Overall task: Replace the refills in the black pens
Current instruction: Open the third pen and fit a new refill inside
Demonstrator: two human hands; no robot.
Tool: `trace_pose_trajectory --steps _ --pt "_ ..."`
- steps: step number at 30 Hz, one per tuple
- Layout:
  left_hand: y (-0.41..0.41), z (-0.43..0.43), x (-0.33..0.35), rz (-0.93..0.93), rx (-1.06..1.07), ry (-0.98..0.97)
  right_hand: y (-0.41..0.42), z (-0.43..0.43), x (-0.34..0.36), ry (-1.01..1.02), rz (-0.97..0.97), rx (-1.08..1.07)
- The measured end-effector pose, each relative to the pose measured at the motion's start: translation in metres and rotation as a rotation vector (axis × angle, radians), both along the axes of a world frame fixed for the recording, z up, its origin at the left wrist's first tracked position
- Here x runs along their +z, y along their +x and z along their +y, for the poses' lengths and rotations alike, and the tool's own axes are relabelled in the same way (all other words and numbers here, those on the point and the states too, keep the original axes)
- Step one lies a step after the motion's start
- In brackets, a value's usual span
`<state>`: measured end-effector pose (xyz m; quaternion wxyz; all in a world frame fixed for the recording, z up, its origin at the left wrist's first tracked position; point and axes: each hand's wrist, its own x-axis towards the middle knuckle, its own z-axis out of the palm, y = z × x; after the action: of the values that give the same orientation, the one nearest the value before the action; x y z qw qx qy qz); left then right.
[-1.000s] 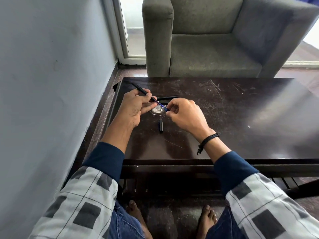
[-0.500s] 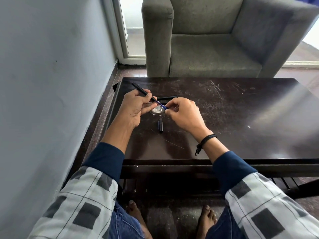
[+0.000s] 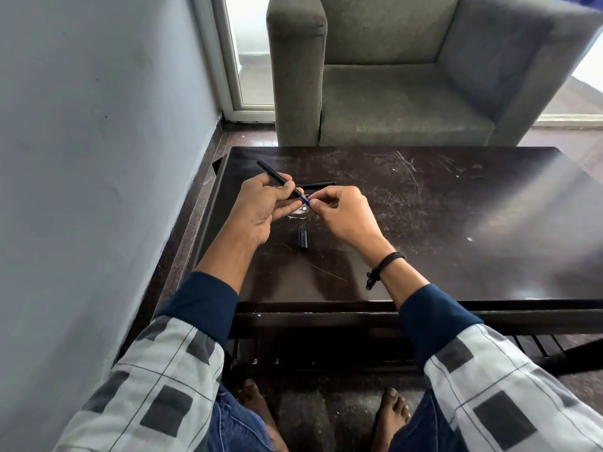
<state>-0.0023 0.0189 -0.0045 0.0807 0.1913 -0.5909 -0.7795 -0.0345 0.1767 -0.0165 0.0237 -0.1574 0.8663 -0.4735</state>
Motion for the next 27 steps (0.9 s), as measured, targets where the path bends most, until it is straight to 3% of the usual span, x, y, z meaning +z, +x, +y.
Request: trace_pose_trajectory --steps 5,27 --pt "-0.0004 0.0027 0.0004 -0.014 -0.015 0.004 0.0004 -0.0006 -0.0006 -0.09 -0.03 -0.011" --pt "0.0017 0.0014 0.0041 0.004 0.009 0.023 -0.0001 0.0003 -0.0023 -0.155 -0.029 0.01"
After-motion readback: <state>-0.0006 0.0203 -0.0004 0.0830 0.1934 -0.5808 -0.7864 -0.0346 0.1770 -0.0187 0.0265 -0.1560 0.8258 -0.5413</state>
